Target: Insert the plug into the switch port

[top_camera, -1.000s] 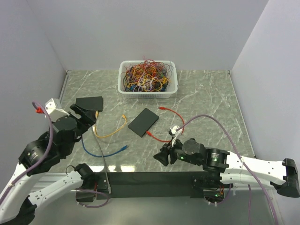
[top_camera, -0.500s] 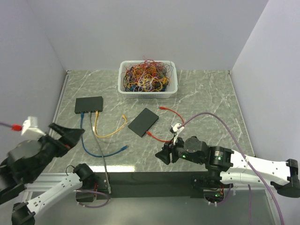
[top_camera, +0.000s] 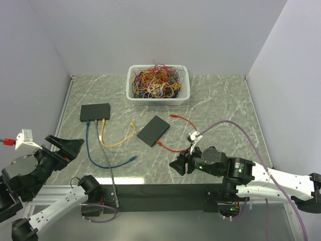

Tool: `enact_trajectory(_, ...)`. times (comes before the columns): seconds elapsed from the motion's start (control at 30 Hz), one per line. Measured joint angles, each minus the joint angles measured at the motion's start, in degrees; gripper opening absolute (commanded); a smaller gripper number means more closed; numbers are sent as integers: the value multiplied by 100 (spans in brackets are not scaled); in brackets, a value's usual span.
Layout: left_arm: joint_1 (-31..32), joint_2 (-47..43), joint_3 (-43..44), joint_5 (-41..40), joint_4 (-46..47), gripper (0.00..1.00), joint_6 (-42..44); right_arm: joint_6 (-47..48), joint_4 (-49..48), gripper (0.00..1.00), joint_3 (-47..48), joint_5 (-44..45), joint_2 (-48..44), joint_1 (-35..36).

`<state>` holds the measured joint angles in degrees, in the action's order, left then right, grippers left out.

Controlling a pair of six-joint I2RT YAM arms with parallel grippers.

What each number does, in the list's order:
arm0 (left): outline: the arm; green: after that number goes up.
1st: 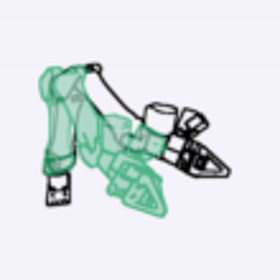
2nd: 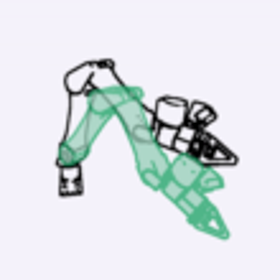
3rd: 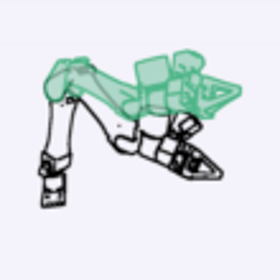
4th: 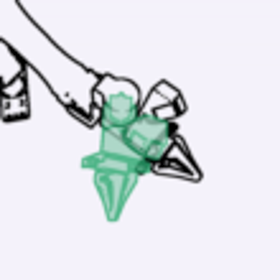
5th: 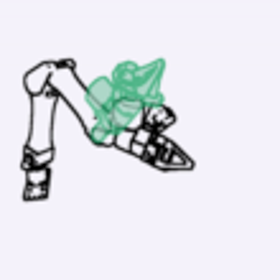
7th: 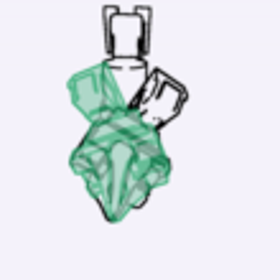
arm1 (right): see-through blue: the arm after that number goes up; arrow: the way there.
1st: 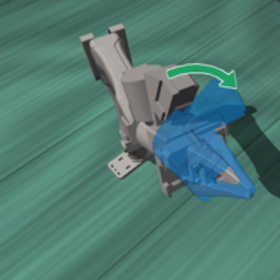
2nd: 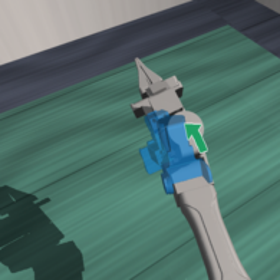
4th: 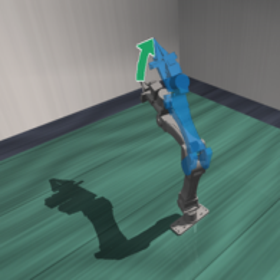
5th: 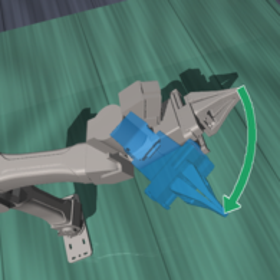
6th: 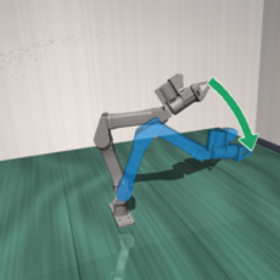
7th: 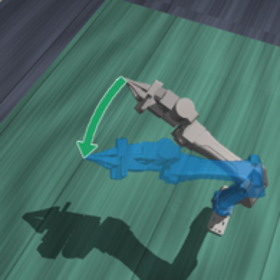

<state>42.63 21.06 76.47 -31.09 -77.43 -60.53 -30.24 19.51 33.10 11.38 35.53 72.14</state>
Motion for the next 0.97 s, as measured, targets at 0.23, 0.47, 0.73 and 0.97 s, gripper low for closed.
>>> enact_trajectory(0.23, 0, -74, -105, -203, -9, 99, 26, 4, 33, 61, 0, 20, 138, 0)
enact_trajectory(0.47, 0, -74, -212, -291, -7, 99, 50, 4, 28, 61, 0, 17, 205, 0)
enact_trajectory(0.73, 0, -107, -223, -332, -7, 99, 98, 4, 24, 63, 0, 13, 188, 0)
enact_trajectory(0.97, 0, -175, -223, -352, -7, 99, 111, 48, -138, 61, -103, -42, -181, 0)
